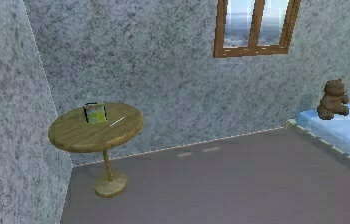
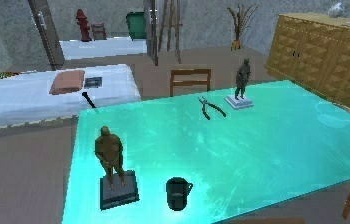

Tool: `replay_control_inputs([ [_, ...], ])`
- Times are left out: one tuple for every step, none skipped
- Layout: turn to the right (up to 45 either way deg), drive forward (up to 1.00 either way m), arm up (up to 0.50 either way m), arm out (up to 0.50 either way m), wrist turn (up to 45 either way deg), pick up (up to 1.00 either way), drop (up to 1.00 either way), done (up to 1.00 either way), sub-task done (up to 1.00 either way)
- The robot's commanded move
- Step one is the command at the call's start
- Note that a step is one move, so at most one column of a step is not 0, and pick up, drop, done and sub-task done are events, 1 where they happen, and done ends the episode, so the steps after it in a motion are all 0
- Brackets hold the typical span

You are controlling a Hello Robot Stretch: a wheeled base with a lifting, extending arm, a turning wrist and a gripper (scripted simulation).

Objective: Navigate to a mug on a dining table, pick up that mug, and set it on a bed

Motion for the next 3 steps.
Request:
replay_control_inputs([
  [0.0, 0.00, 0.00, 0.18, 0.0, 0.00, 0.00, 0.00, 0.00],
  [0.0, 0.00, 0.00, 0.00, 45.0, 0.00, 0.00, 0.00, 0.00],
  [0.0, 0.00, 0.00, 0.00, 45.0, 0.00, 0.00, 0.00, 0.00],
])
